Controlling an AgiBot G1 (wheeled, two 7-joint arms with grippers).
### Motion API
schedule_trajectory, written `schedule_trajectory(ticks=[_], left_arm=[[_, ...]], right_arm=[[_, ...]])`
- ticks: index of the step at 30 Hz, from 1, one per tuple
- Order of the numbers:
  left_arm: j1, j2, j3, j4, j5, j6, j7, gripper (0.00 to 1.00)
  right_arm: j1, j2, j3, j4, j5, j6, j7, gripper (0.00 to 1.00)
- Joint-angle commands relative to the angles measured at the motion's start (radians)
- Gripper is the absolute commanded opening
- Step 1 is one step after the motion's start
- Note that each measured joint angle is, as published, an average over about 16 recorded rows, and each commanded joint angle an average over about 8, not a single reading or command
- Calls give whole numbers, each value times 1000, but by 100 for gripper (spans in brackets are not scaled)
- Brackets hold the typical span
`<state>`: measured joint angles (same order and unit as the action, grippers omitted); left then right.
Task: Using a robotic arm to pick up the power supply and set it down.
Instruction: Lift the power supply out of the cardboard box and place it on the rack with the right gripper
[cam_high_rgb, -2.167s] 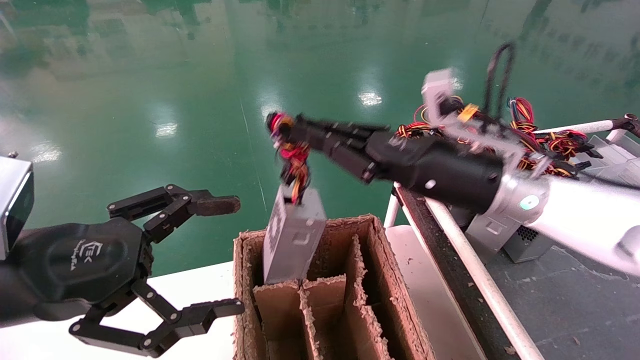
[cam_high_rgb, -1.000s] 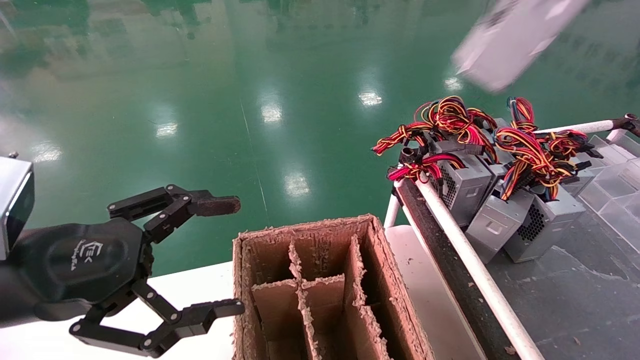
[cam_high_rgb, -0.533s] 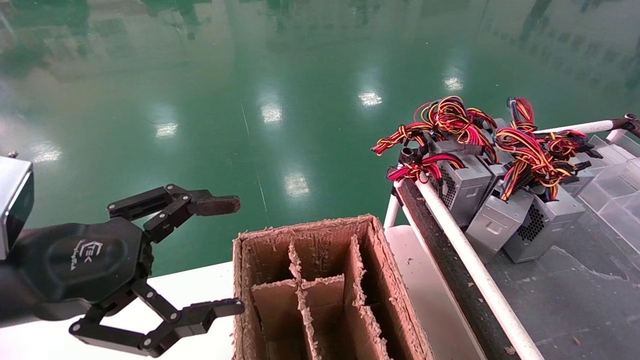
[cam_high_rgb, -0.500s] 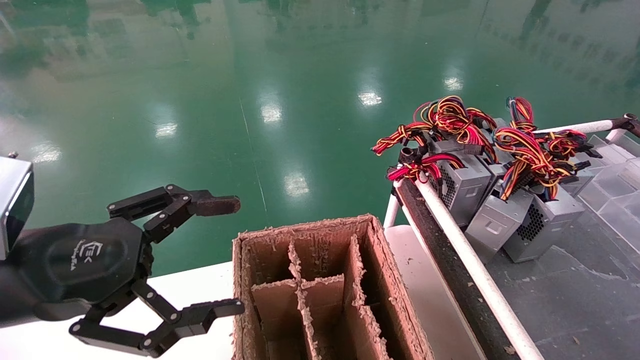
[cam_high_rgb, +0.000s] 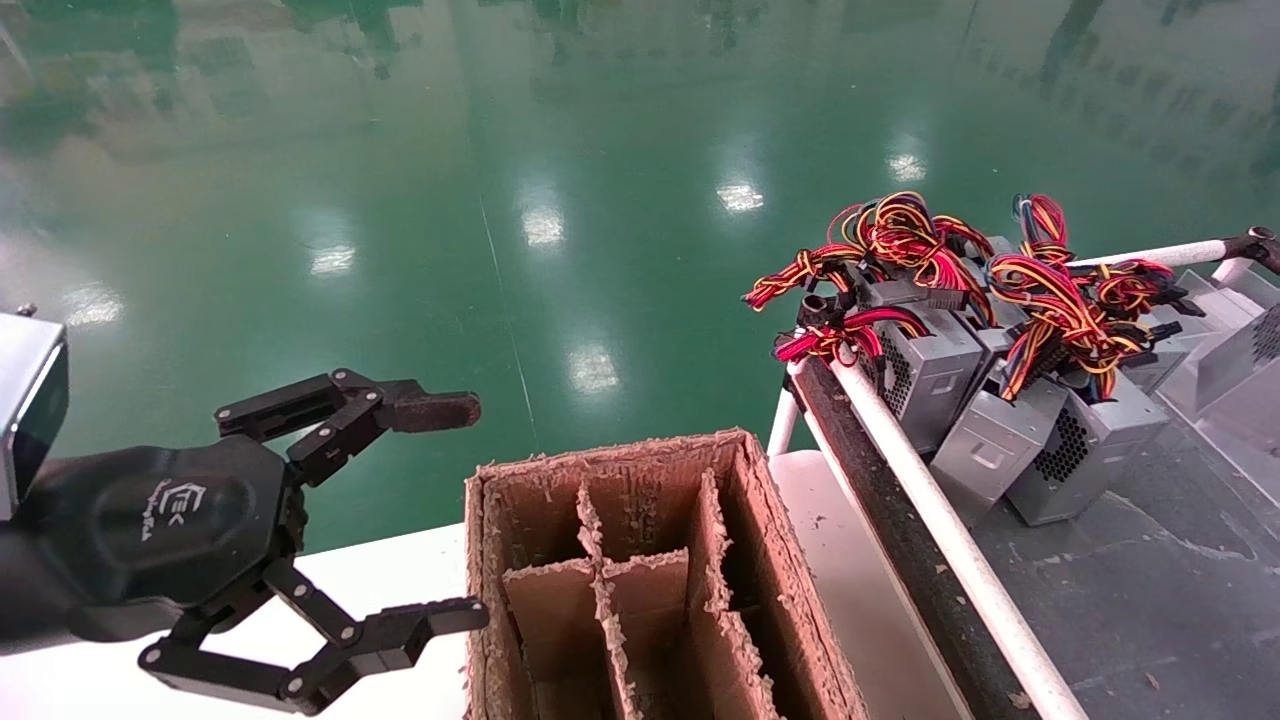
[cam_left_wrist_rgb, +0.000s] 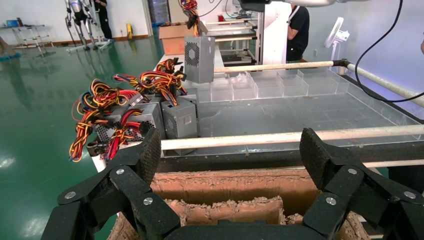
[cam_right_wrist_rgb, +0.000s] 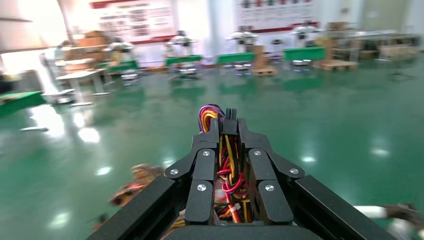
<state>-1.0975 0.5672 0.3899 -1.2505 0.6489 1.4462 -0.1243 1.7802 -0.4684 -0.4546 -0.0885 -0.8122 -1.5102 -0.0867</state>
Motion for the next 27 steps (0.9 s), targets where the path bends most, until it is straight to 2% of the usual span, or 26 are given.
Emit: schedule_trajectory(ticks=[1,4,14,27], left_arm=[[0,0,0,0,0,0,0,100],[0,0,0,0,0,0,0,100],[0,0,0,0,0,0,0,100],[0,0,0,0,0,0,0,100]], right_arm=[[-29,9,7,-4,6,-53,1,0],[-76,7,14,4,10,-70,1,0],[-196,-29,39,32,29,-55,5,0],[-224,-90,32,70,17,23,2,0]])
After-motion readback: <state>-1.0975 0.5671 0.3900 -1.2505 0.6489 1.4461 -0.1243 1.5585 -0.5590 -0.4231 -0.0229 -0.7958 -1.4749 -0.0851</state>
